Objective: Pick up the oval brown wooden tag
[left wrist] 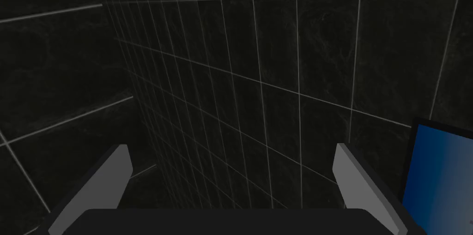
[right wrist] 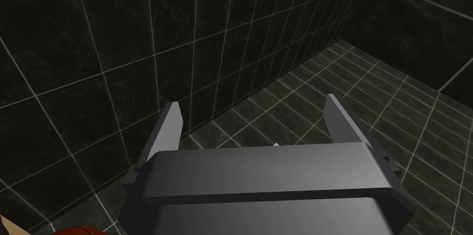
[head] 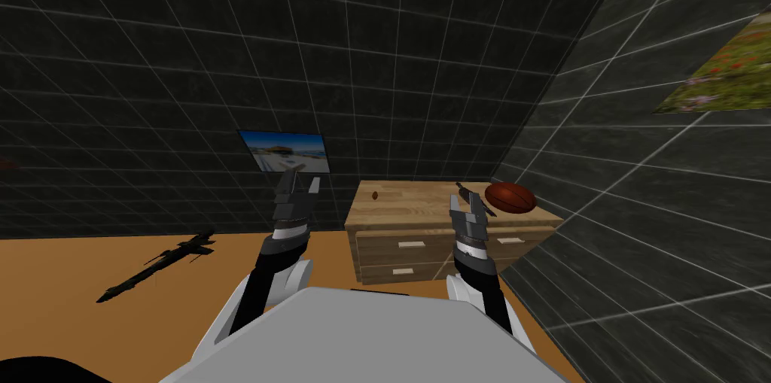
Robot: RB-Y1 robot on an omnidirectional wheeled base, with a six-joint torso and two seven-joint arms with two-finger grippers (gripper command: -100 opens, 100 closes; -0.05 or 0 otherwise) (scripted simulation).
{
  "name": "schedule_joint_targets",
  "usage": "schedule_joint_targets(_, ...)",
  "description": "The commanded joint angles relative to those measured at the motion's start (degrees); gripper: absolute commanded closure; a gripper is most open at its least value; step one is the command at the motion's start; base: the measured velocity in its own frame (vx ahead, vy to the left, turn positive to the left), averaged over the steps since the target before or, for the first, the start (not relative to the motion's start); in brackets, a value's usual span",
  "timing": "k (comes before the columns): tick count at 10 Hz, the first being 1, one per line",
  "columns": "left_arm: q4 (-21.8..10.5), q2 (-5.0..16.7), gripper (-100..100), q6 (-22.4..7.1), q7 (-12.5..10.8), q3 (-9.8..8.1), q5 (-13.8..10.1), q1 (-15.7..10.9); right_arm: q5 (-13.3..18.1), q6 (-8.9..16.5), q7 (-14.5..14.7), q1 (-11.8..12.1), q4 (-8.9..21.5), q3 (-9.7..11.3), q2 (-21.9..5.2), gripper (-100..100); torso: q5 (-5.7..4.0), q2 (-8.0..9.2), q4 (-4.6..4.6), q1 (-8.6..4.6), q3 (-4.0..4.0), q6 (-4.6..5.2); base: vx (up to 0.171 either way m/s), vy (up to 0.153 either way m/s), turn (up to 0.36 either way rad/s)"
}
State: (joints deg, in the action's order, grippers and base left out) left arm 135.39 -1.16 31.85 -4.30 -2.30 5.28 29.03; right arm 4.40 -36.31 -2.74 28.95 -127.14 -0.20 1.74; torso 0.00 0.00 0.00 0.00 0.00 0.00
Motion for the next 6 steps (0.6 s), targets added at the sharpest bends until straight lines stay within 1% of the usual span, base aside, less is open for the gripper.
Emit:
schedule_joint_targets(1,-0.6,2.2,-100,0.0,-0.5,0.24,-0.2,0.1,0.0,0.0,0.0,0.0,0.0,0.0,0.0,0,0.0,0.0,0.0,0.0,0.0,0.0,-0.002,0.015,-0.046)
schedule_joint_targets(3,-1.9,5.9,-100,0.0,-1.6,0.85,-0.5,0.4,0.0,0.0,0.0,0.0,0.0,0.0,0.0,0,0.03,0.02,0.0,0.14,0.01,0.01,-0.015,0.046,-0.098)
schedule_joint_targets(4,-1.9,6.3,-100,0.0,-1.6,0.85,-0.5,0.4,0.0,0.0,0.0,0.0,0.0,0.0,0.0,0,0.05,0.07,0.01,0.22,0.04,0.01,-0.019,0.051,-0.037)
schedule_joint_targets(5,-2.8,8.5,-100,0.0,-2.4,1.3,-0.8,0.6,0.0,0.0,0.0,0.0,0.0,0.0,0.0,0,0.05,0.07,0.02,0.21,0.04,0.0,-0.013,0.041,-0.082)
schedule_joint_targets(6,-3.9,10.2,-100,0.0,-3.4,1.85,-1.1,0.9,0.0,0.0,0.0,0.0,0.0,0.0,0.0,0,0.04,0.06,0.01,0.19,0.03,0.01,-0.007,0.057,-0.155)
